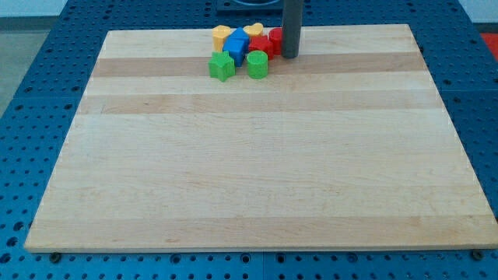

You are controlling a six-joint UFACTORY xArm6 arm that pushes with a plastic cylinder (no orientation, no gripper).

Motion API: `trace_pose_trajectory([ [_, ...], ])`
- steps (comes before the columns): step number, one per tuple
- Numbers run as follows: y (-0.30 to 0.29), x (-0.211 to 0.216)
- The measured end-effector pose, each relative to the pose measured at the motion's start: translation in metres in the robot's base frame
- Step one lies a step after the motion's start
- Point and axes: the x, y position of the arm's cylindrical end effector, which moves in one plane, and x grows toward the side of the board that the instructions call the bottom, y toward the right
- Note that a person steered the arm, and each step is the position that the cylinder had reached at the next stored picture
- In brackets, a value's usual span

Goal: Push the heart towards the bottom right of the green star

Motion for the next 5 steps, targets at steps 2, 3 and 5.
trace_pose_trajectory([
  [2, 0.024, 0.000],
  [3, 0.071, 0.000],
  [5, 0.090, -0.049],
])
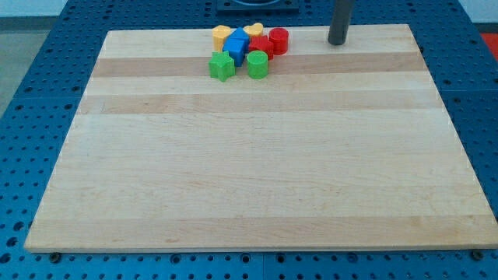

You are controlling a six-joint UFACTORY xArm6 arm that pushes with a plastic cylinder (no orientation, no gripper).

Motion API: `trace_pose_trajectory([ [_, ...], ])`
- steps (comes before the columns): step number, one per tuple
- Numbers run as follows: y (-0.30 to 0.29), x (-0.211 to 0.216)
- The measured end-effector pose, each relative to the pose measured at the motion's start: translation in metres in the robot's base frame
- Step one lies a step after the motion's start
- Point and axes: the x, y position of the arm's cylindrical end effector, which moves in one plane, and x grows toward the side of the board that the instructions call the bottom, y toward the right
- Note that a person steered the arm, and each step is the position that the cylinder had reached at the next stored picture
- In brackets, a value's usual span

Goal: Push the heart towards the bottom right of the green star

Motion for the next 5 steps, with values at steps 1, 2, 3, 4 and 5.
trace_pose_trajectory([
  [1, -0.030, -0.025],
  [2, -0.073, -0.027],
  [3, -0.121, -0.025],
  [4, -0.182, -0.026],
  [5, -0.198, -0.026],
])
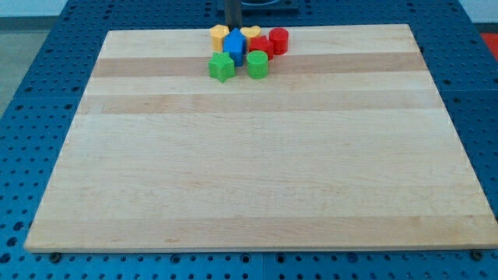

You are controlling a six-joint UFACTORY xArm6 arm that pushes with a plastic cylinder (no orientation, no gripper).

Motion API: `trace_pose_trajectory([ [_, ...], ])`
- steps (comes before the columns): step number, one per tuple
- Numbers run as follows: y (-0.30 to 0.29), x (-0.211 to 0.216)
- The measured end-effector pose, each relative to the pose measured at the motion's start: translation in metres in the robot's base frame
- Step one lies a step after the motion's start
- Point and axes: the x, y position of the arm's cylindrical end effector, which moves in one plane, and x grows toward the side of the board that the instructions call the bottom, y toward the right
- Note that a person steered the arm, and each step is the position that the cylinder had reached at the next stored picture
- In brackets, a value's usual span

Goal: Push the heart towards the bottom right of the green star

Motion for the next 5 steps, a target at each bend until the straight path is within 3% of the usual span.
trace_pose_trajectory([
  [5, 0.045, 0.001],
])
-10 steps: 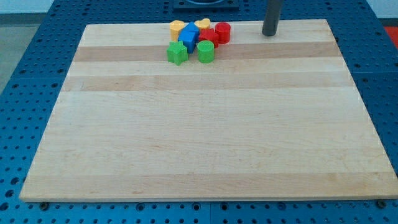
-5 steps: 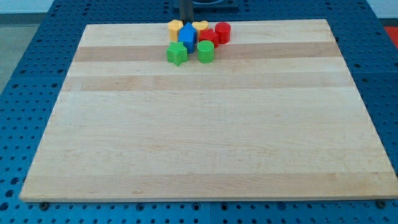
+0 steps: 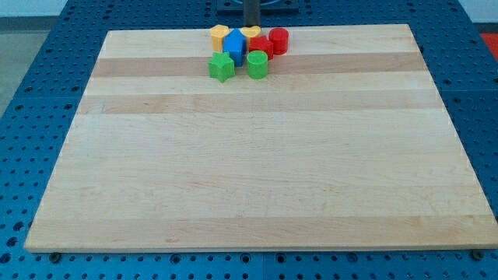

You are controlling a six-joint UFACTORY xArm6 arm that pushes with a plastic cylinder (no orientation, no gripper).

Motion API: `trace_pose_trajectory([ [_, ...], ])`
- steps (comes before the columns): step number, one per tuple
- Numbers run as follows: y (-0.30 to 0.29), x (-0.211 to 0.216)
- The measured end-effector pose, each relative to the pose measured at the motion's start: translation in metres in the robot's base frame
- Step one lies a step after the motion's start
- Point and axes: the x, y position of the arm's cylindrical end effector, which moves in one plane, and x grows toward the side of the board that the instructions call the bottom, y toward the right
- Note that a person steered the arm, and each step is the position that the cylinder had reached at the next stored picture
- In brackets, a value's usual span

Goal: Push the heart towards the bottom right of the green star

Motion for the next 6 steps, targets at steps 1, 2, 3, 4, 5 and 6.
trace_pose_trajectory([
  [1, 0.001, 0.002],
  [2, 0.001, 0.014],
  [3, 0.001, 0.033],
  [4, -0.005, 0.056],
  [5, -0.007, 0.085],
  [6, -0.007, 0.119],
])
